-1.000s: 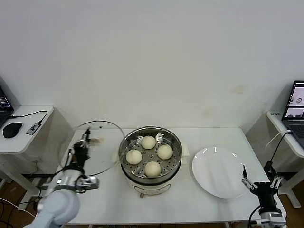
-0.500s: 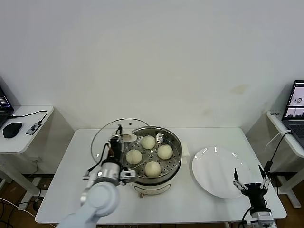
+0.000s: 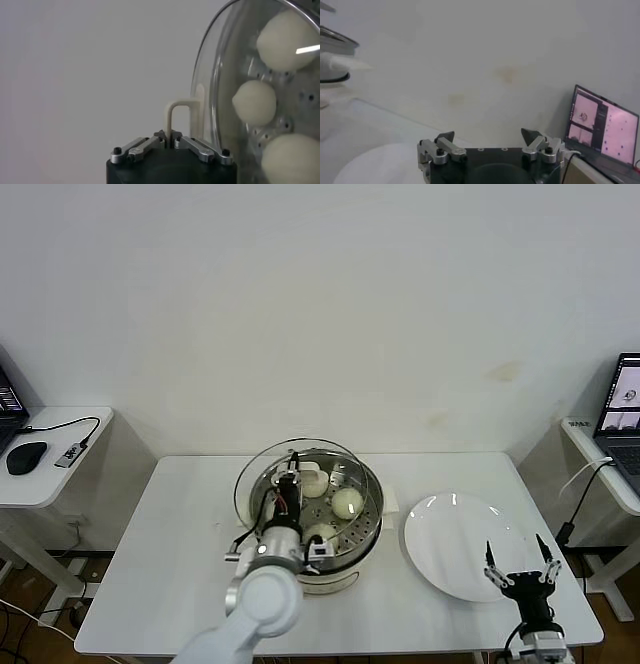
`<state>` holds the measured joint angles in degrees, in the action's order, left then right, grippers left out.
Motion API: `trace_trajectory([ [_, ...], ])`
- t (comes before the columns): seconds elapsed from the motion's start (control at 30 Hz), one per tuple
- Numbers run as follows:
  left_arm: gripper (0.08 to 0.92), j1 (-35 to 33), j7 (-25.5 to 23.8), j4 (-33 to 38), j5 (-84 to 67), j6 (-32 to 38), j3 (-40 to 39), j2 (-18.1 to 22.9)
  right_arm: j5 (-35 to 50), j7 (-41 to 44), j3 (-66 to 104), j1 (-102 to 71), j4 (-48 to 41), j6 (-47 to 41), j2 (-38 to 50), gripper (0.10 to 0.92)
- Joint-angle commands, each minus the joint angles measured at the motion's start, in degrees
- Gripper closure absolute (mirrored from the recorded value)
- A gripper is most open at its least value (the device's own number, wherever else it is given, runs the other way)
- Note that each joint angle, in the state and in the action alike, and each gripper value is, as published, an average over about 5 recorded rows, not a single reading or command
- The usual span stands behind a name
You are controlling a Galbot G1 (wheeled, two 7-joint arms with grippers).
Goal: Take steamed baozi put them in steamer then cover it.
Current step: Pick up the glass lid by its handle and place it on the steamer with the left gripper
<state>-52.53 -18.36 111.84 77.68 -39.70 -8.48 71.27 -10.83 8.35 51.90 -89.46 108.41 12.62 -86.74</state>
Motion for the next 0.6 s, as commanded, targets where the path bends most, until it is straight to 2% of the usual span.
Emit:
trace_trajectory([
  [0.03,0.867,1.3,-1.4,-2.7,4.7,-0.4,-2.4,4.3,-0.6,-0.1,-0.6,-0.1,-0.2,0.2,0.0,0.203],
  [0.27,0.867,0.5,-1.0,-4.0,6.6,0.4,-2.6,5.4,-0.4,-0.1,-0.8,0.0,-0.7,0.3,0.3,0.203],
  [0.6,0.867,-0.5,-0.6,-5.1,7.7,1.6,-2.1,4.9,-0.6,-0.2,-1.0,-0.1,-1.3,0.6,0.2,0.203],
])
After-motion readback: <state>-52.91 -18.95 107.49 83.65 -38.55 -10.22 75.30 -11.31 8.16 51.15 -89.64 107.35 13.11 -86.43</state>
